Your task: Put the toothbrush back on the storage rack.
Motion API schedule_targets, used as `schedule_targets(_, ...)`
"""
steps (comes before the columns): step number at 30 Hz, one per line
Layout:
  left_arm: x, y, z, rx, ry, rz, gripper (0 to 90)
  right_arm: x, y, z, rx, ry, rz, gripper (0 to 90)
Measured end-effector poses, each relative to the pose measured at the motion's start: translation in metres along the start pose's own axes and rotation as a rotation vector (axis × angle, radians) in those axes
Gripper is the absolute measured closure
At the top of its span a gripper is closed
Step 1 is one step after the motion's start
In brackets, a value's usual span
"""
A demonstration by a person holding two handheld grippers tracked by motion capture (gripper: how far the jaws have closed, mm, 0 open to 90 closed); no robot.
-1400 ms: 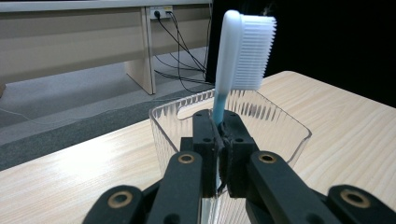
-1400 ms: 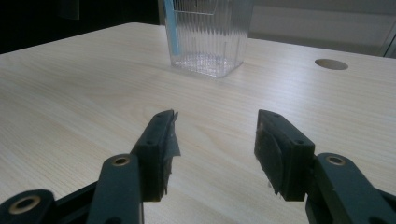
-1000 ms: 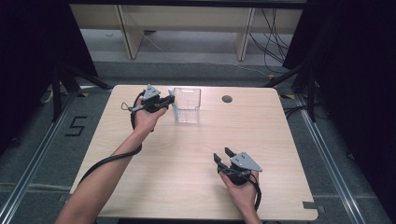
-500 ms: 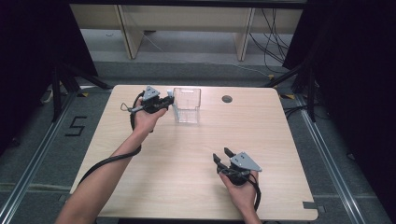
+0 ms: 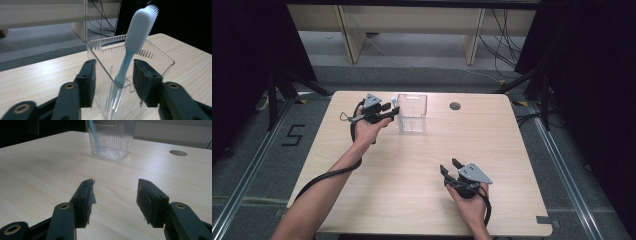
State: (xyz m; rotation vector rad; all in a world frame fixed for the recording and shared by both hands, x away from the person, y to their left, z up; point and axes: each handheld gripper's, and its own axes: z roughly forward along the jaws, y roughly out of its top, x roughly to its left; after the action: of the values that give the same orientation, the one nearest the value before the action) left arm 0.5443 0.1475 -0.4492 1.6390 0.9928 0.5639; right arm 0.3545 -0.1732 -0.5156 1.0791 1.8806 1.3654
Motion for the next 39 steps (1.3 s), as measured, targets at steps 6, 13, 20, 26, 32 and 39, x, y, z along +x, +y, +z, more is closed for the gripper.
schedule_targets(6, 0.001, 0.000, -0.006, 0.006, 0.015, -0.011, 41.6, 0.001, 0.000, -0.001, 0.012, 0.008, 0.021, 47.9)
schedule_targets(13, 0.000, -0.002, -0.013, 0.018, 0.013, -0.017, 36.5, 0.001, 0.000, 0.000, 0.006, 0.005, 0.012, 47.9)
schedule_targets(20, -0.001, -0.003, -0.026, 0.032, 0.017, -0.021, 35.1, 0.001, 0.000, -0.001, 0.014, 0.005, 0.024, 47.9)
schedule_targets(26, -0.002, -0.004, -0.035, 0.045, 0.004, -0.027, 33.7, 0.001, 0.001, -0.002, 0.009, 0.007, 0.019, 47.8)
schedule_targets(32, 0.000, -0.008, -0.047, 0.053, 0.003, -0.029, 32.6, -0.001, 0.001, -0.001, -0.007, -0.001, 0.008, 47.5)
schedule_targets(39, 0.004, -0.016, -0.062, 0.049, 0.003, -0.044, 31.7, -0.001, 0.001, -0.002, 0.000, -0.014, 0.000, 47.3)
